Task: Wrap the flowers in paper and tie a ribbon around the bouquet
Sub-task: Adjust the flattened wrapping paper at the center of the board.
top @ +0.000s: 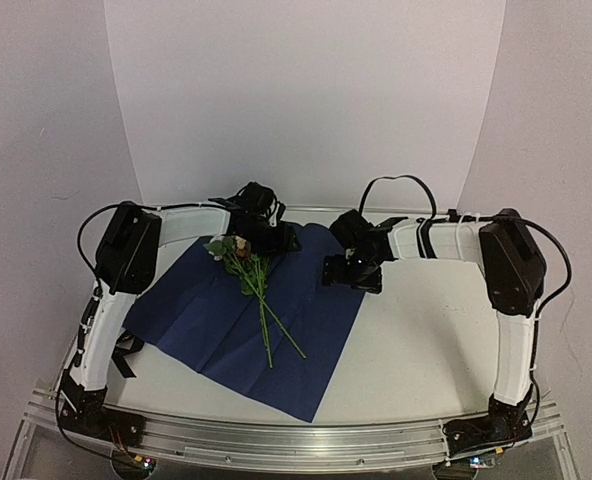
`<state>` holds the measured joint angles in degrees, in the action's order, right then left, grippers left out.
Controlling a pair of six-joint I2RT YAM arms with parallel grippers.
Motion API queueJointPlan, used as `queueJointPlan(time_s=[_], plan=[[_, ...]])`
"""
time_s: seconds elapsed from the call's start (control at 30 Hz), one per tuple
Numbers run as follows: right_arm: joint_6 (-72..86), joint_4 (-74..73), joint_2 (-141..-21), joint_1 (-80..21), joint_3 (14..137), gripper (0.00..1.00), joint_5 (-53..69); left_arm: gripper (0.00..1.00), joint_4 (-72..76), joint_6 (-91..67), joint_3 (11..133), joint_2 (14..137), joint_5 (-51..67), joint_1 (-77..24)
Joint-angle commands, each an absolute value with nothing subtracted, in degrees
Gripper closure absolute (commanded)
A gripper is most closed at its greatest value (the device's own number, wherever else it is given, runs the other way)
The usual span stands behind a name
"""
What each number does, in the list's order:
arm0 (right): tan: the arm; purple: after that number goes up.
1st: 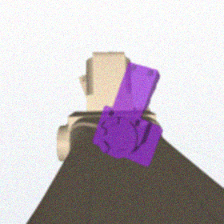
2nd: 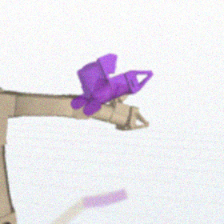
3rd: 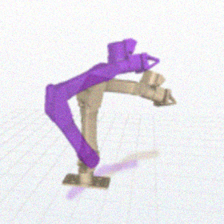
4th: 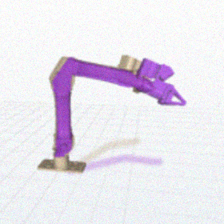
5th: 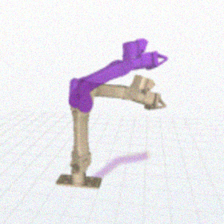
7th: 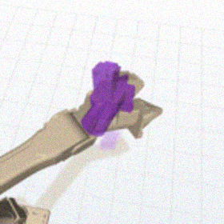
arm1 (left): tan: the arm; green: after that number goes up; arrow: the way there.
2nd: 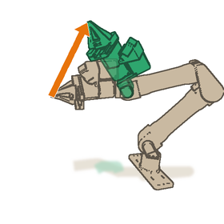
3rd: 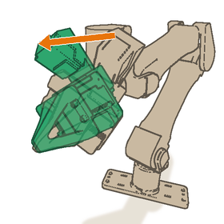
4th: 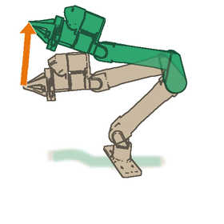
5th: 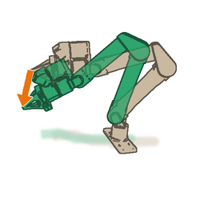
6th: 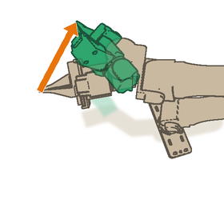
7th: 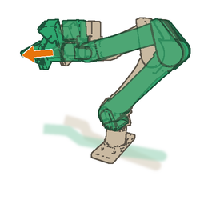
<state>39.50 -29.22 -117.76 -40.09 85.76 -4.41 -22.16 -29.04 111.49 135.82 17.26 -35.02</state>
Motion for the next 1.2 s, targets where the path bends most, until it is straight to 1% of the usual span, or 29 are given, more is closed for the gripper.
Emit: queueJointPlan(time_s=[0.0, 0.2, 0.37, 0.57, 0.93, 1.07, 1.17], plan=[[41.1, -28.7, -113.5, -37.1, 84.3, 0.05, -3.3, 0.39, -26.2, -27.7, 119.2, 141.8, 12.8, -35.0], [42.2, -26.8, -113.3, -34.7, 83.3, 0.05, 0.5, 0.42, -26.9, -28.3, 122.1, 145.7, 11.8, -35.1], [44.4, -24.9, -112.9, -32.3, 80.3, 0.09, 2.6, 0.43, -27.3, -28.2, 122.2, 146.6, 12.5, -35.8], [47.6, -19.2, -113.3, -29.2, 75.6, 0.12, 7.2, 0.43, -27.6, -27.9, 122.2, 147.2, 13.2, -37.0], [52.8, -13.1, -119.6, -29.0, 77.5, 0.15, 14.0, 0.43, -27.6, -27.9, 122.0, 147.2, 14.0, -38.4], [53.7, -12.5, -119.7, -28.9, 78.1, 0.19, 14.2, 0.43, -27.2, -28.1, 121.6, 147.1, 14.5, -38.5], [54.2, -12.3, -119.8, -28.9, 78.9, 0.29, 15.0, 0.43, -27.1, -28.1, 121.5, 147.0, 15.1, -38.7]])
